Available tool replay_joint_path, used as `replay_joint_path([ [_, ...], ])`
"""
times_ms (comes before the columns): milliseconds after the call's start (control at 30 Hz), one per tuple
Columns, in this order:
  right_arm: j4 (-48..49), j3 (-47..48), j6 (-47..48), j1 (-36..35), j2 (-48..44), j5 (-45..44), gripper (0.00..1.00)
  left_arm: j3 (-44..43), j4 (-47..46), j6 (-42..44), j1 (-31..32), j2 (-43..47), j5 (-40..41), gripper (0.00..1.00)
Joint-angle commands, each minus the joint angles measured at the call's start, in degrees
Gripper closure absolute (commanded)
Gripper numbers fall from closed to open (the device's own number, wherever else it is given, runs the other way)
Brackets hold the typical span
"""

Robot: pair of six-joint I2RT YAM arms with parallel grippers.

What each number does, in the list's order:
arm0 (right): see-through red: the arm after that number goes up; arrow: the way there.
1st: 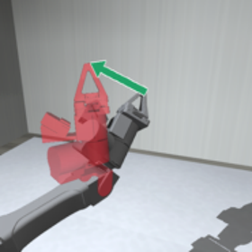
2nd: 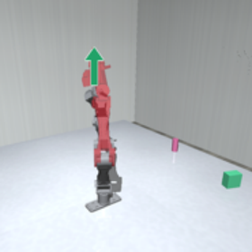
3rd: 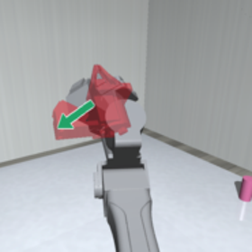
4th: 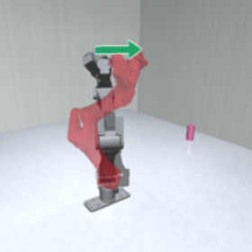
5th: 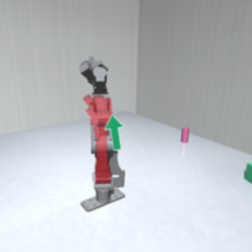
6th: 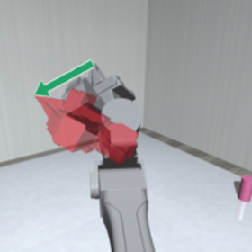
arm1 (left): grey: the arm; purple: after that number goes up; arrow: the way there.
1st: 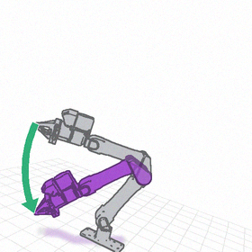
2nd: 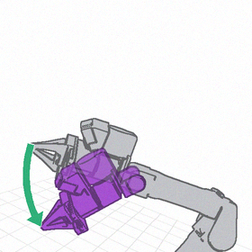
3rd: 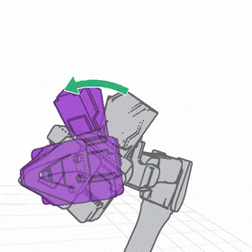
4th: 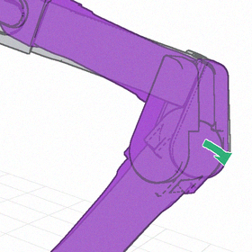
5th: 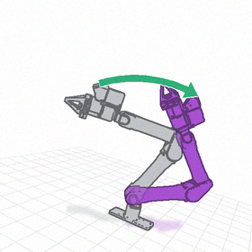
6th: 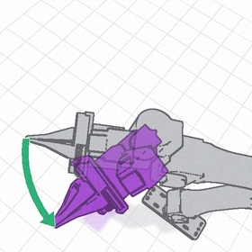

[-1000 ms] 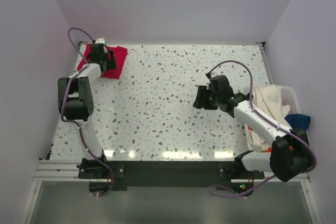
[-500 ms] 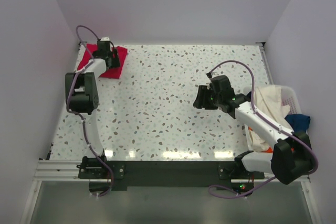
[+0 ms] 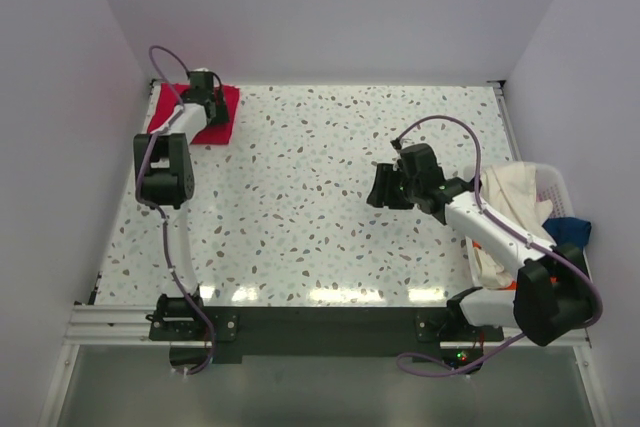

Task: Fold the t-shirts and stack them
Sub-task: Neatly place the folded tshirt to the corner, then reset both grippers

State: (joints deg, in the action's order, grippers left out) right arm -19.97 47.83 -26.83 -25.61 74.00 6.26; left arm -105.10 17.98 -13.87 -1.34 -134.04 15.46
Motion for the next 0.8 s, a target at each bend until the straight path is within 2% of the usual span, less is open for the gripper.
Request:
replay_joint_path([
  [0, 1.86, 1.03, 0.29, -0.32, 0.71, 1.12, 0.46, -2.65, 2.32, -0.90, -1.46, -2.63, 0.88, 0.22],
  [433, 1.69, 0.94, 0.37, -0.24, 1.06, 0.50, 0.46, -4.94, 1.89, 2.52, -3.58, -4.74, -2.80, 0.23],
  [767, 1.69, 1.91, 0.46, -0.41, 1.06, 0.33, 0.46, -3.80, -2.15, 4.90, -3.58, 1.84, -4.65, 0.18],
])
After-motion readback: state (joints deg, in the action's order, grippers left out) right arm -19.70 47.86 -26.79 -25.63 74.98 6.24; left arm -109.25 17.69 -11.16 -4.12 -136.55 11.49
